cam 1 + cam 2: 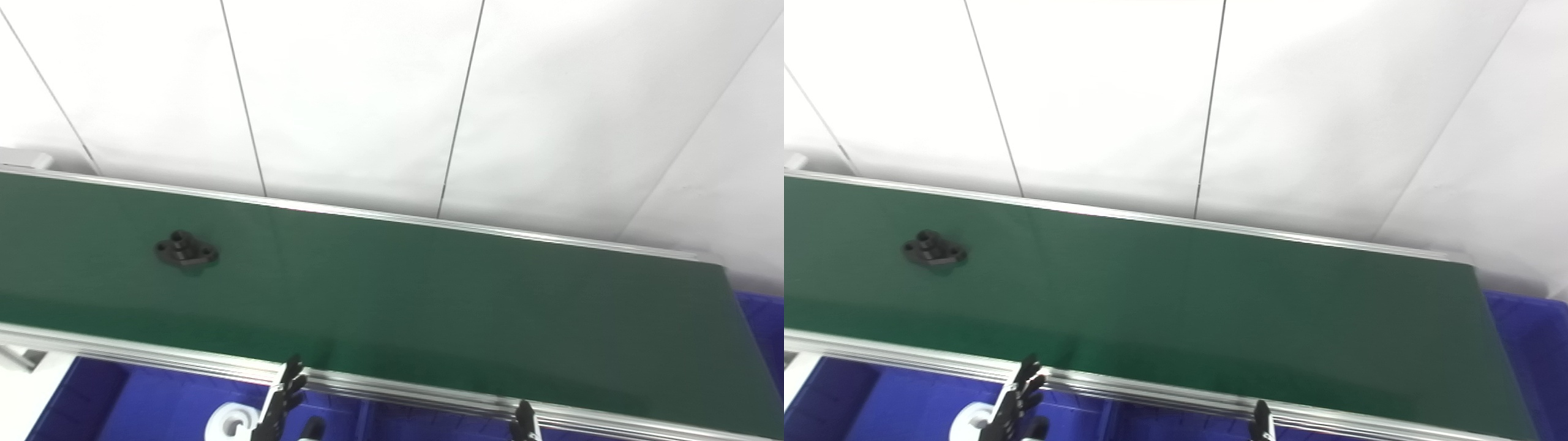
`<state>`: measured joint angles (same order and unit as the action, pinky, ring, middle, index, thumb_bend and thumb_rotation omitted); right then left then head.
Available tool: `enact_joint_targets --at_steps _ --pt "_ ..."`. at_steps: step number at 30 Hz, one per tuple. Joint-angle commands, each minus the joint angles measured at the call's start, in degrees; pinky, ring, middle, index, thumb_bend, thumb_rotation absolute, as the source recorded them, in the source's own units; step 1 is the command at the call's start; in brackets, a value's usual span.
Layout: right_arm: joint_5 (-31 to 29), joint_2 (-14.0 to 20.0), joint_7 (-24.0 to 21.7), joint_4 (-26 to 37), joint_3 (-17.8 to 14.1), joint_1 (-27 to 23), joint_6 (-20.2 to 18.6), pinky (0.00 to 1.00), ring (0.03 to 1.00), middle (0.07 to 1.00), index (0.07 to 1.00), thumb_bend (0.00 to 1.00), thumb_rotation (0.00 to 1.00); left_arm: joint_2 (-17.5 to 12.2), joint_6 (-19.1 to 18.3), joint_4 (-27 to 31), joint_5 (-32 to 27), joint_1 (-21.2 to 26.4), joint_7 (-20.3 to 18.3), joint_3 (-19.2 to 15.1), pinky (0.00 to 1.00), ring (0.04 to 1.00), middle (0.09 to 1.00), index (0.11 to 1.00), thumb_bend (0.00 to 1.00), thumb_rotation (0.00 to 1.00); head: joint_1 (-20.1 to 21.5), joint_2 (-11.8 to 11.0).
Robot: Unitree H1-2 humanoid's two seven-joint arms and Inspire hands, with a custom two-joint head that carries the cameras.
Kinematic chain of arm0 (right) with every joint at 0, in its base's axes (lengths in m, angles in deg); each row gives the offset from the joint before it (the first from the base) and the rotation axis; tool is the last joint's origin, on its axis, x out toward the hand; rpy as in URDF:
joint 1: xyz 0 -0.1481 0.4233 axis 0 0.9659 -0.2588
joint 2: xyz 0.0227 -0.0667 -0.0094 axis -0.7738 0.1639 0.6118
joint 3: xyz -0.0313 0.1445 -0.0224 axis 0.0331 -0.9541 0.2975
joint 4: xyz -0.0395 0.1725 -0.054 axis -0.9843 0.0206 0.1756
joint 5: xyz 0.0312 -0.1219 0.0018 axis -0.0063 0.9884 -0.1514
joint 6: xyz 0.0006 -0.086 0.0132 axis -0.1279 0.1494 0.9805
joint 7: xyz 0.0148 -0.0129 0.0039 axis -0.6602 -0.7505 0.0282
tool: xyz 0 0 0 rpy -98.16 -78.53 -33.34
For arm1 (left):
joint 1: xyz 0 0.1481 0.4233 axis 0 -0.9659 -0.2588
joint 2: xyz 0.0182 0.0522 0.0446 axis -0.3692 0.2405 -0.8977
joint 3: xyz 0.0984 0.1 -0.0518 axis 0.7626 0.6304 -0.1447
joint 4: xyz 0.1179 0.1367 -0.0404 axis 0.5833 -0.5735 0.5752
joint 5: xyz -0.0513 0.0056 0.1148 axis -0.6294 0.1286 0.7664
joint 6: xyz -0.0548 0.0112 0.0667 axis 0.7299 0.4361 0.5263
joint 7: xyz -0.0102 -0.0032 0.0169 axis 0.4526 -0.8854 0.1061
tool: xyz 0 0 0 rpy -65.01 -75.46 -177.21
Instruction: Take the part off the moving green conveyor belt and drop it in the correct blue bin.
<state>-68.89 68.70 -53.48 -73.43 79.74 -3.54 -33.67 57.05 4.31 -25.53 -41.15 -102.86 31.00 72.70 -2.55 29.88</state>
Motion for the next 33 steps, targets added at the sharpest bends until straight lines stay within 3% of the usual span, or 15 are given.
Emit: enact_joint_targets --at_steps 1,3,5,7,10,15,20,25,33 --pt "0.00 -2.75 -1.09 -0.04 0.61 -0.48 4.14 1.00 1.000 1.000 1.000 0.75 1.00 4.06 3.75 -1.27 1.22 0.78 2.68 2.64 0.69 0.816 0.881 0.884 0.55 0.90 -0.13 0.12" --pt "-0.17 -2.77 -1.53 0.22 0.23 -0.21 4.03 1.00 1.000 1.000 1.000 0.73 1.00 4.21 4.05 -2.03 1.23 1.04 4.05 3.19 0.67 0.798 0.869 0.872 0.53 0.90 -0.80 0.32" --pt "-0.57 -2.38 -2.20 1.01 -0.23 0.00 3.29 1.00 1.000 1.000 1.000 0.72 1.00 4.83 2.10 -0.51 1.74 0.14 3.38 3.76 0.67 0.794 0.866 0.869 0.52 0.91 -2.66 1.08" --pt "-0.58 -2.13 -2.52 1.21 -0.83 -0.03 3.28 1.00 1.000 1.000 1.000 0.71 1.00 4.54 0.24 0.97 1.58 -0.27 1.96 4.49 0.70 0.820 0.886 0.889 0.56 0.93 -4.66 1.05" --pt "-0.87 -1.90 -3.31 0.85 -1.42 -0.06 3.83 1.00 1.000 1.000 1.000 0.69 1.00 4.67 -0.34 1.29 1.40 -0.38 1.38 5.01 0.65 0.819 0.883 0.890 0.59 0.91 -5.63 0.60" --pt "-1.37 -2.06 -4.06 0.65 -2.21 0.25 4.26 1.00 1.000 1.000 1.000 0.70 1.00 5.70 2.91 -1.92 2.56 0.35 3.50 5.14 0.57 0.771 0.845 0.863 0.57 0.89 -7.58 -0.62" --pt "-1.82 -2.13 -4.73 1.97 -3.04 0.81 3.28 1.00 1.000 1.000 1.000 0.69 1.00 5.98 -0.17 0.32 2.20 -1.03 2.12 6.52 0.63 0.805 0.867 0.866 0.53 0.86 -7.53 0.20" --pt "-1.98 -2.22 -5.37 4.65 -3.56 1.38 1.63 1.00 1.000 1.000 1.000 0.71 1.00 5.92 0.37 -0.11 2.31 -0.68 2.01 7.02 0.64 0.827 0.868 0.866 0.51 0.86 -7.14 0.80" --pt "-1.40 -0.46 -7.35 10.01 -5.06 -0.62 2.92 1.00 0.966 0.970 1.000 0.73 1.00 6.91 0.08 -1.02 2.62 -0.03 2.09 7.60 0.68 0.848 0.889 0.884 0.53 0.84 -5.47 2.07"
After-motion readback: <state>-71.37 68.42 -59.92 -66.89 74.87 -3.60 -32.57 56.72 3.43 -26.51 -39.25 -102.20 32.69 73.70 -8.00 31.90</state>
